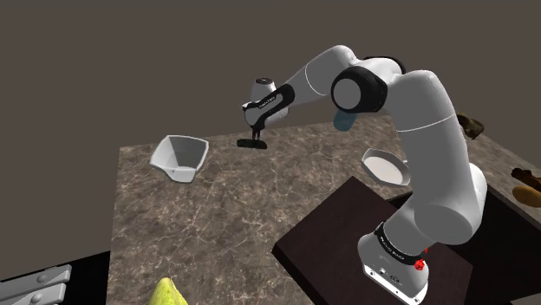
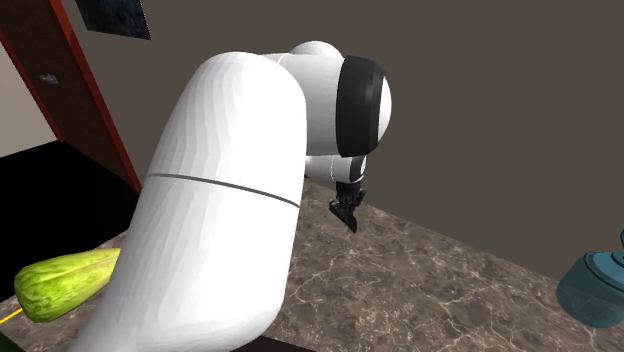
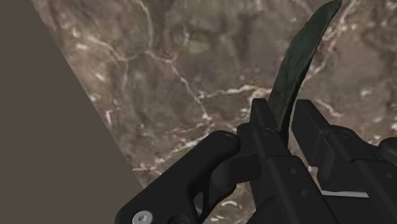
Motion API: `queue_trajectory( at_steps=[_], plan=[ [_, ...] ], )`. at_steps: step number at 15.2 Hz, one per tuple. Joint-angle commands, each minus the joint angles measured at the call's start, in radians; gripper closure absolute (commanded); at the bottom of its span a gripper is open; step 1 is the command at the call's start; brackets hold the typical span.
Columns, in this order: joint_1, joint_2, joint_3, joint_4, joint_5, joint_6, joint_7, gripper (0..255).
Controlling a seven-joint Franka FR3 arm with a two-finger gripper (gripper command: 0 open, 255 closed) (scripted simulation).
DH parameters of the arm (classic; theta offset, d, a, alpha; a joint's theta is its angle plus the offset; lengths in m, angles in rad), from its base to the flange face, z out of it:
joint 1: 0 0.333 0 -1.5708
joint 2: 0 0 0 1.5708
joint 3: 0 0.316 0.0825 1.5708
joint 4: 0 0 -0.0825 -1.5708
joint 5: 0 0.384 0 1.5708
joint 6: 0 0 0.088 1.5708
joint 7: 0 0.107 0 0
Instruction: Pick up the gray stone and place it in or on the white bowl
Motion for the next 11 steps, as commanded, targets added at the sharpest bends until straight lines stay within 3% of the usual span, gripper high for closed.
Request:
queue_trajectory(
  at_steps=[1,11],
  plan=[
    [0.001,-0.022,-0.002,-0.010,-0.001,-0.013,-0.001,255],
    [0.007,-0.127,-0.009,-0.039,-0.008,-0.087,0.000,255]
  ],
)
